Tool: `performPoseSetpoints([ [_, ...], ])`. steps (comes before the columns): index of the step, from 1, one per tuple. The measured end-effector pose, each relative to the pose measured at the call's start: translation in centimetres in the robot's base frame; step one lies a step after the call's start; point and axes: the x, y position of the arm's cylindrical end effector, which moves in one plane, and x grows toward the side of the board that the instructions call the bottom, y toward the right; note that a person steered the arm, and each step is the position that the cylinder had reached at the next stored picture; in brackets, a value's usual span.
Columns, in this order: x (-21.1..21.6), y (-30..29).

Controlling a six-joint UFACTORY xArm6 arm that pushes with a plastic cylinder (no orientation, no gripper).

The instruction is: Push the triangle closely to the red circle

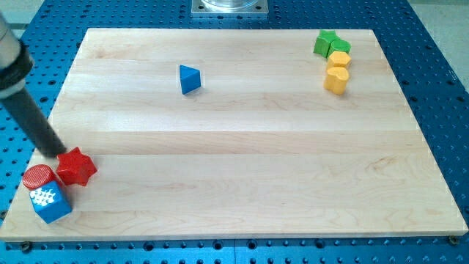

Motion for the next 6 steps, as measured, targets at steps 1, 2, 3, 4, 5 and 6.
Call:
performPoseSetpoints([
  [1, -4.8, 4.2],
  [2, -6.7, 18.4],
  [3, -5.7, 21.3],
  [4, -11.9, 28.3],
  [5, -15.5, 27.7],
  [6, -11.6, 18.5],
])
